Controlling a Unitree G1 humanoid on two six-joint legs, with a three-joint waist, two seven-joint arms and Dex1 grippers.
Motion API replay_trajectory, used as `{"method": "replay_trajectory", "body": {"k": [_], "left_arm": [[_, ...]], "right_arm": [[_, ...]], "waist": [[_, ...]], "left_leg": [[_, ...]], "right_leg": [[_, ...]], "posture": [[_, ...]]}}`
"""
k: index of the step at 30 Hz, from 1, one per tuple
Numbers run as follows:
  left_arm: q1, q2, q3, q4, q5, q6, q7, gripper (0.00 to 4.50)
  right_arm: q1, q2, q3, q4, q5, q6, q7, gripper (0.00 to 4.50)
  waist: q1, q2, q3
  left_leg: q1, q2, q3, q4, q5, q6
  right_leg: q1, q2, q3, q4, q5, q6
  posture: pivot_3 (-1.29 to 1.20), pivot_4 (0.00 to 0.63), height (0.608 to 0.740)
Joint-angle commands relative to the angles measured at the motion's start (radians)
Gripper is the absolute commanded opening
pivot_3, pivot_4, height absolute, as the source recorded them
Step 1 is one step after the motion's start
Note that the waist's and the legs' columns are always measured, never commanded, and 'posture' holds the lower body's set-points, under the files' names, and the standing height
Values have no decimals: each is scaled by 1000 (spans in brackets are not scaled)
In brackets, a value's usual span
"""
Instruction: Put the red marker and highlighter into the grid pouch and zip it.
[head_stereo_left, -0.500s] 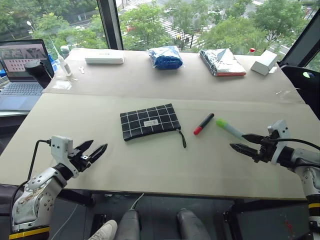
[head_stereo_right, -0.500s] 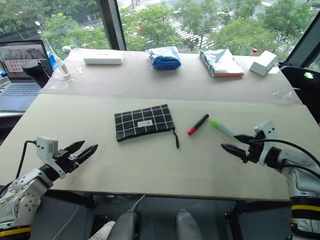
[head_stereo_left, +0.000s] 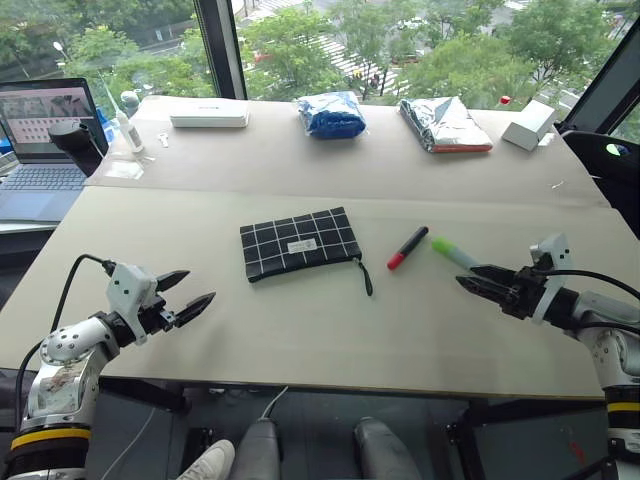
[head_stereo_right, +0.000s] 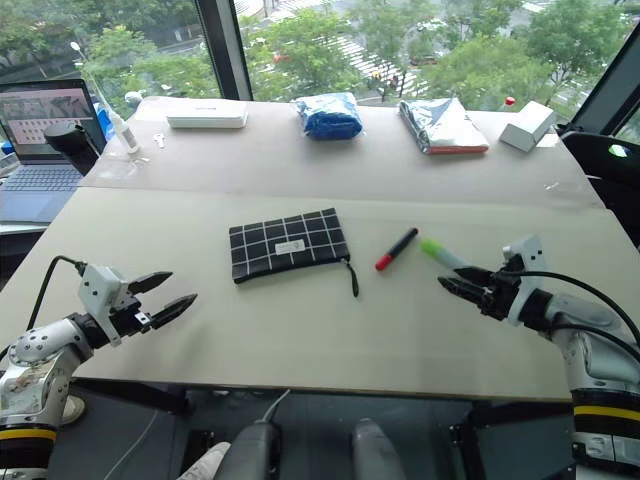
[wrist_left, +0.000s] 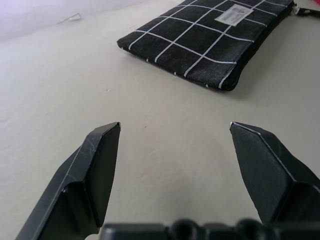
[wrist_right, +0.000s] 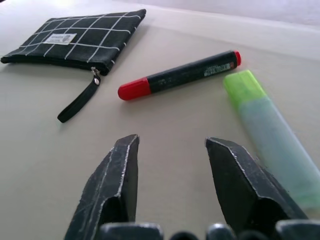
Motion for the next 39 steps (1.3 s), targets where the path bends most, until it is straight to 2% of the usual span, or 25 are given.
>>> {"method": "replay_trajectory", "body": {"k": [1,3,7,9,12,17,23,26,33,39], "left_arm": [[-90,17,-38,54,78,-137,2,3774],[-128,18,-60,86,109,-180,0,3774],[-194,24,-118,170,175,-264,-14,3774],[-220,28,-142,208,200,-300,-19,3774],[-256,42,-175,270,244,-357,-16,3774],[-301,51,-202,358,281,-431,-8,3774],[-325,42,-205,401,273,-470,-6,3774],[-325,40,-204,409,268,-478,-8,3774],[-322,25,-205,405,255,-484,-9,3774],[-331,13,-217,425,262,-516,-16,3774]], "right_arm": [[-51,32,50,-91,36,31,18,790],[-81,60,87,-113,32,40,19,75],[-237,184,217,-68,-76,1,-77,31],[-312,242,274,-12,-145,-41,-120,31],[-427,322,349,98,-255,-99,-200,31],[-515,402,445,187,-359,-121,-232,31],[-534,370,621,300,-623,-259,-299,31],[-550,358,654,338,-697,-309,-325,31],[-603,383,612,410,-712,-361,-333,31],[-614,370,646,456,-775,-422,-327,31]], "waist": [[1,0,0],[0,0,0],[-12,0,0],[-16,0,0],[-17,0,0],[-8,0,0],[-1,0,0],[-1,0,0],[-2,0,0],[-2,0,0]], "left_leg": [[0,0,0,0,0,0],[0,0,0,0,0,0],[0,0,0,0,0,0],[-1,1,0,-1,0,0],[-6,1,0,0,0,0],[-10,0,0,0,0,0],[-10,0,0,1,0,0],[-10,0,0,1,0,0],[-10,1,0,1,0,0],[-10,0,0,1,0,0]], "right_leg": [[0,0,0,0,0,0],[0,0,0,0,0,0],[-2,0,0,1,1,-1],[-3,1,0,2,4,-7],[-8,1,0,3,5,-8],[-15,1,-1,10,5,-8],[-16,1,-2,11,5,-8],[-16,1,-2,12,5,-8],[-17,1,-2,14,5,-8],[-17,1,-2,15,5,-9]], "posture": [[0,150,740],[0,150,740],[0,150,740],[0,150,740],[0,150,740],[0,150,740],[0,150,740],[0,150,740],[0,150,740],[0,150,740]]}}
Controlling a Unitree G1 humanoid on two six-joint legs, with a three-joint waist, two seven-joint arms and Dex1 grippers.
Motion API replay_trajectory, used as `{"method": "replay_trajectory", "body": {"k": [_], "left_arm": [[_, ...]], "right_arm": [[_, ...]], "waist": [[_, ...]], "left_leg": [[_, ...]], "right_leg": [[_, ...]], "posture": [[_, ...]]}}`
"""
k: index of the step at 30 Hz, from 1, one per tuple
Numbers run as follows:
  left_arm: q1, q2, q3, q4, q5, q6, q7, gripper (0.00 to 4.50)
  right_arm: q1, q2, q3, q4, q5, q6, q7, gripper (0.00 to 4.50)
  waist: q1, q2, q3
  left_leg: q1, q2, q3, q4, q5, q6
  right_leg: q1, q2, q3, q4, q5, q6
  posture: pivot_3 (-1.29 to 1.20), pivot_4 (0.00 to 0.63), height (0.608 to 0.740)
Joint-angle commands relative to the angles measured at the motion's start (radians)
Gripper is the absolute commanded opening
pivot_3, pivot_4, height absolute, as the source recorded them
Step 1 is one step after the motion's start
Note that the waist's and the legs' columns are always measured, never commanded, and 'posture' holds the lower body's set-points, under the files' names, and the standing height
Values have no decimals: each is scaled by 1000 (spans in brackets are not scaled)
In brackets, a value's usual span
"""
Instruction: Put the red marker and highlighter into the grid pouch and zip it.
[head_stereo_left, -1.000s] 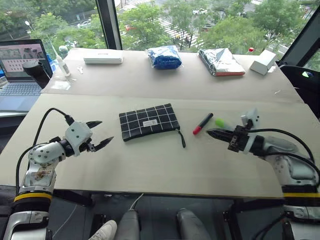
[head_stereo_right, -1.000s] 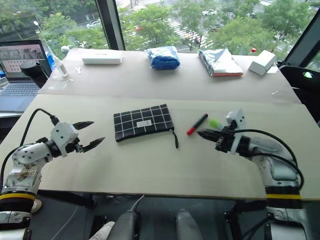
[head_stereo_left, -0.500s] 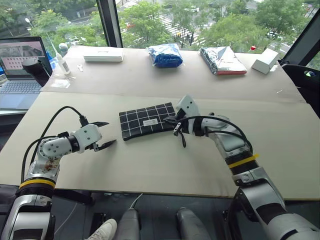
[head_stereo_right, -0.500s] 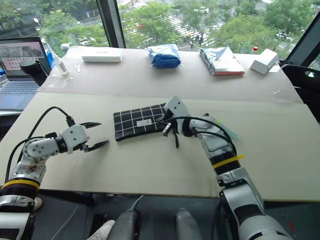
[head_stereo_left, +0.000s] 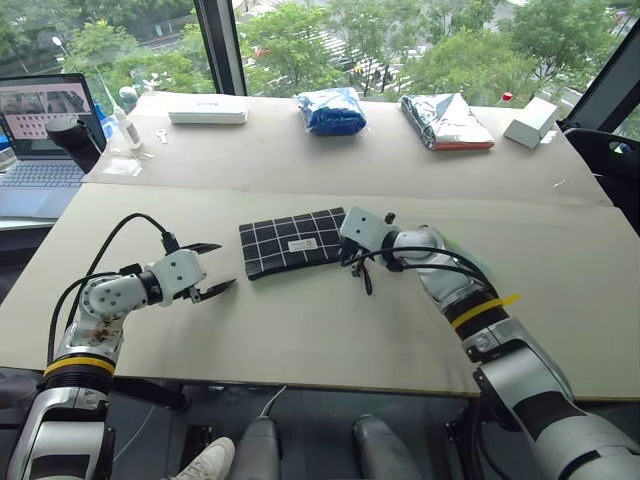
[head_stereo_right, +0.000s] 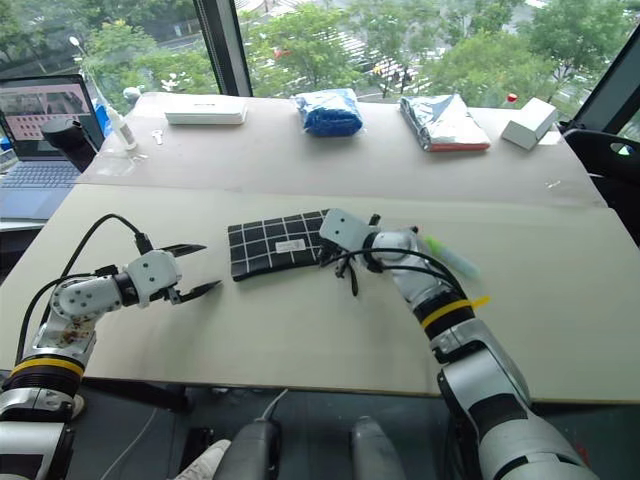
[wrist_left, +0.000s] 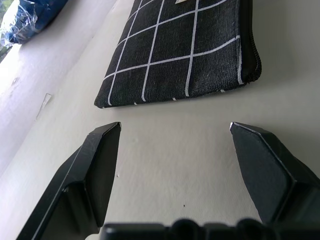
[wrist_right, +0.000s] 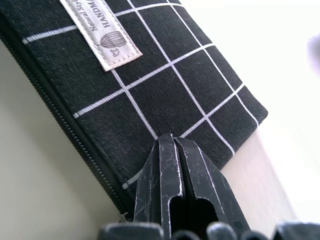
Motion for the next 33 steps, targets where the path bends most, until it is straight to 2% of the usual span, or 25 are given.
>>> {"method": "replay_trajectory", "body": {"k": [1,17,23,33], "left_arm": [[-23,-8,-12,17,-3,-49,-3,3774],[-228,-45,-180,409,231,-443,140,3774],[-303,-63,-222,503,271,-515,166,3774],[-397,-125,-255,585,301,-531,182,3774]], "right_arm": [[-10,-16,17,3,-53,-56,1,31],[-12,-10,-7,-18,-74,-67,8,31],[-7,-2,-12,-31,-70,-54,4,31],[-5,7,-16,-33,-69,-50,2,31]], "waist": [[0,0,0],[5,0,0],[8,0,0],[9,0,0]], "left_leg": [[0,0,0,0,0,0],[3,0,0,1,0,0],[3,-1,0,1,0,0],[3,-1,0,1,0,0]], "right_leg": [[0,0,0,0,0,0],[2,0,0,1,0,0],[3,0,0,1,0,0],[3,0,0,1,0,0]], "posture": [[0,150,740],[0,150,740],[0,150,740],[0,150,740]]}}
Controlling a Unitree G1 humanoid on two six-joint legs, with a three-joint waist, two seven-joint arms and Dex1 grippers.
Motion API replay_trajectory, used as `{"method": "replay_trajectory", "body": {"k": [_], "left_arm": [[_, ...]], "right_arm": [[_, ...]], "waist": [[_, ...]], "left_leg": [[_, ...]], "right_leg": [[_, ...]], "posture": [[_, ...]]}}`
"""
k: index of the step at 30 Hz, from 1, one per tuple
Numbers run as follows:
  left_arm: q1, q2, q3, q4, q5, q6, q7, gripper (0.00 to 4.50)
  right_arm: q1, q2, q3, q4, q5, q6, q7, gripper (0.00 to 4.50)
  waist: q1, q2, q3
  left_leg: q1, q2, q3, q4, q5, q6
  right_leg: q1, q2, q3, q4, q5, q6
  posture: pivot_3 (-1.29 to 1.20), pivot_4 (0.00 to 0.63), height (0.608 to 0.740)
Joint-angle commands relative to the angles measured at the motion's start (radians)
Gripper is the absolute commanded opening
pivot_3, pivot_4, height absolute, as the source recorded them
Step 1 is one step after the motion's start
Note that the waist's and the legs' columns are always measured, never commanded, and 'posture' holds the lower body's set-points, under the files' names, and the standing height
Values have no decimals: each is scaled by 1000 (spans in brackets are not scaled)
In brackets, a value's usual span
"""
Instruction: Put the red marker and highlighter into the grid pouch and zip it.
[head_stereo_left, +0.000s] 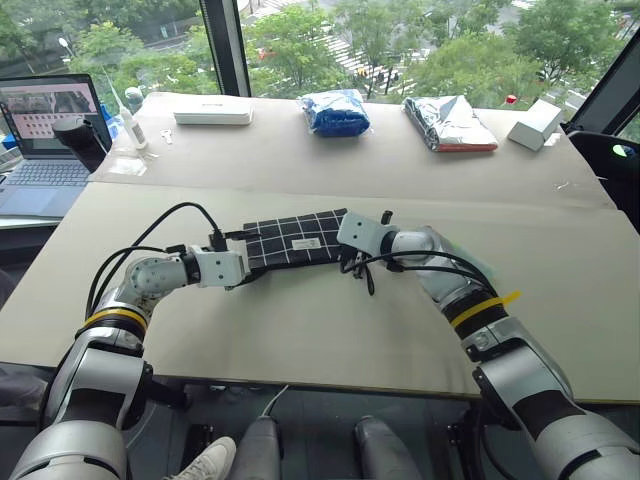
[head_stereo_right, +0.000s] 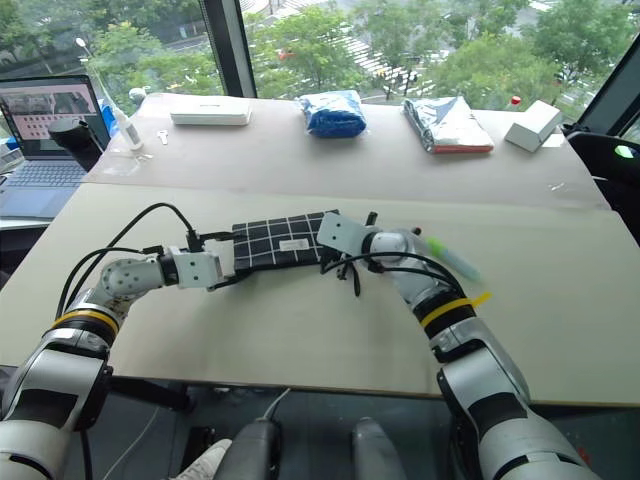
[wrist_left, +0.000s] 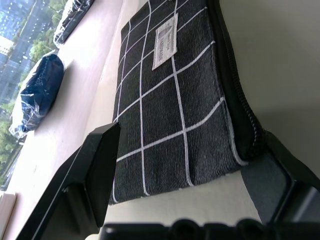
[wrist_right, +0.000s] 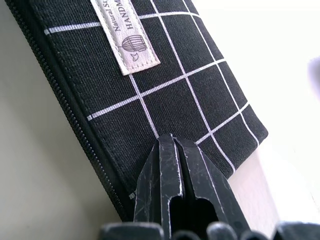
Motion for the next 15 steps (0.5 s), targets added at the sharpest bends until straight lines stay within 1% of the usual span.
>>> {"method": "replay_trajectory", "body": {"k": [1,4,7,9,12,13,14,15], "left_arm": [[-13,-14,-31,20,32,-10,-5,3774],[-16,-13,-37,28,31,-13,-8,3774],[-17,-13,-40,36,23,-11,-33,3021],[-16,-15,-38,38,12,-10,-48,2189],[-11,-20,-33,35,-7,-18,-72,1055],[-9,-22,-32,33,-12,-20,-79,930],[-7,-25,-29,32,-20,-22,-89,289],[-5,-29,-24,30,-29,-22,-99,86]], "right_arm": [[-6,3,-27,-32,3,1,-8,31],[-5,5,-28,-31,2,2,-11,31],[-2,7,-32,-34,3,4,-12,0],[-1,8,-35,-32,2,3,-13,0],[0,9,-36,-29,2,2,-14,0],[0,9,-37,-29,2,1,-14,0],[0,9,-37,-28,3,2,-13,0],[1,9,-38,-29,4,2,-12,0]], "waist": [[-1,0,0],[-2,0,0],[-2,0,0],[-2,0,0],[-3,0,0],[-4,0,0],[-5,0,0],[-5,0,0]], "left_leg": [[0,0,0,0,0,0],[0,0,0,0,0,0],[0,0,0,0,0,0],[0,0,0,0,0,0],[0,0,0,0,0,0],[0,0,0,0,0,0],[0,0,0,0,0,0],[0,0,0,0,0,0]], "right_leg": [[0,0,0,0,0,0],[0,0,0,0,0,0],[0,0,0,0,0,0],[0,0,0,0,0,0],[0,0,0,0,0,0],[0,0,0,0,0,0],[0,0,0,0,0,0],[0,0,0,0,0,0]], "posture": [[0,150,740],[0,150,740],[0,150,740],[0,150,740],[0,150,740],[0,150,740],[0,150,740],[0,150,740]]}}
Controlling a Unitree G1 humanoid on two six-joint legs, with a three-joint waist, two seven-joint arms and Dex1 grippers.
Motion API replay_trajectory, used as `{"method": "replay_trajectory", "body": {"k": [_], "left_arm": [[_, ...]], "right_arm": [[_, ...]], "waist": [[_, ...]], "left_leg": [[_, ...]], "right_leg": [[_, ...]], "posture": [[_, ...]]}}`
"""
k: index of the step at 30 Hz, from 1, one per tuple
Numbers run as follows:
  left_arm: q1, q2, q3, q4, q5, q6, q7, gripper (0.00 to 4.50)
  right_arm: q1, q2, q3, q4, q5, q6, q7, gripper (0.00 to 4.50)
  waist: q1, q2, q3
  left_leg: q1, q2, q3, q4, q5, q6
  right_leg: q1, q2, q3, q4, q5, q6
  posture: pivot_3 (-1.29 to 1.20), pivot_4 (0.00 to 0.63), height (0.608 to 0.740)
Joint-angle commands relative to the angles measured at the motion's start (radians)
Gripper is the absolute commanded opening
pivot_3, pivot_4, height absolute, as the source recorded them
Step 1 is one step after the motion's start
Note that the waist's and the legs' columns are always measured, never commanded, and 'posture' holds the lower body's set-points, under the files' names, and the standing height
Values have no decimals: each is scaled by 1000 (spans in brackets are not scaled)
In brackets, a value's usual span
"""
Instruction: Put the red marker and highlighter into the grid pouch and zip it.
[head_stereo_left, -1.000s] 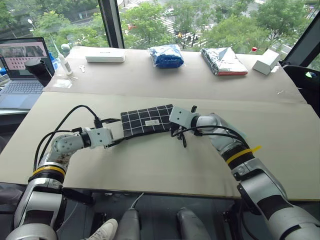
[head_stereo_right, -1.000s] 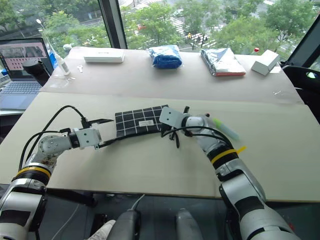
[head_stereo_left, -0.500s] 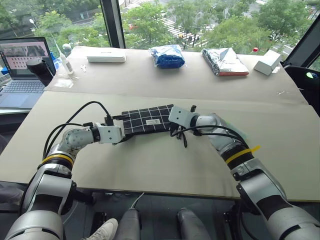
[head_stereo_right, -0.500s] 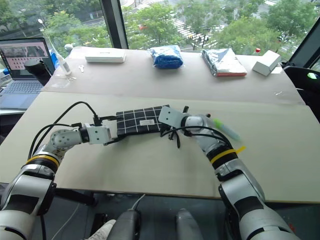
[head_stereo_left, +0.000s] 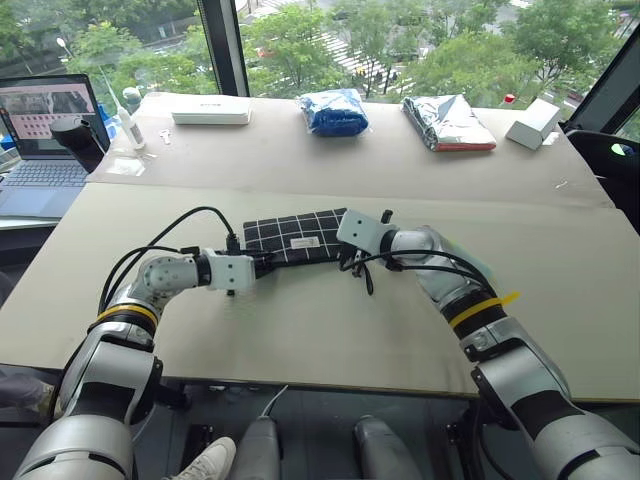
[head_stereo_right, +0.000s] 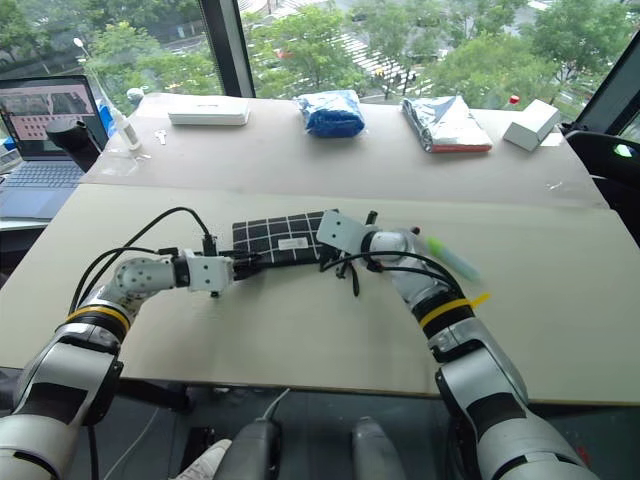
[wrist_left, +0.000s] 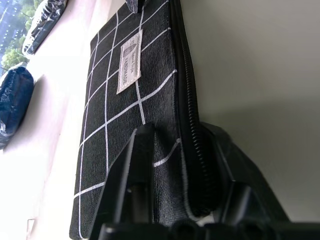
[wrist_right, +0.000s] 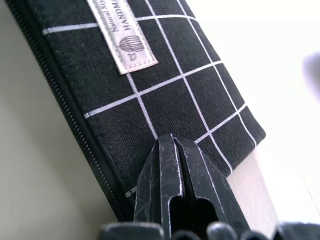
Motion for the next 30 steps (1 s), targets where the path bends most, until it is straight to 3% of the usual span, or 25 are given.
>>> {"method": "replay_trajectory", "body": {"k": [1,6,10,17,24,30], "left_arm": [[19,-16,3,3,-27,-17,-49,28],[34,-38,44,-11,-97,37,-110,28],[60,-48,91,-30,-158,190,-175,0],[135,-71,201,-157,-317,369,-219,0],[248,-108,268,-448,-431,615,-184,0],[329,-113,275,-594,-419,725,-105,0]], "right_arm": [[-2,0,-23,-30,5,-3,-2,0],[-1,16,-56,-35,56,35,25,0],[-30,72,-227,-75,277,215,98,993],[-109,15,-420,-145,487,424,149,3410],[-78,-73,-416,-194,488,456,150,3410],[9,-20,-356,-220,447,492,48,3410]], "waist": [[-1,0,0],[-2,0,0],[-3,0,0],[-5,0,0],[-5,0,0],[-10,0,0]], "left_leg": [[0,0,0,0,0,0],[0,0,0,0,0,0],[0,0,0,0,0,0],[0,0,0,0,0,0],[0,1,-1,0,0,0],[0,1,-1,0,0,0]], "right_leg": [[0,0,0,0,0,0],[0,0,0,0,0,0],[0,0,0,1,0,0],[0,0,-1,1,0,0],[0,0,-1,1,0,0],[-1,0,-1,1,0,0]], "posture": [[0,150,740],[0,150,740],[0,150,740],[0,150,740],[0,150,740],[0,150,740]]}}
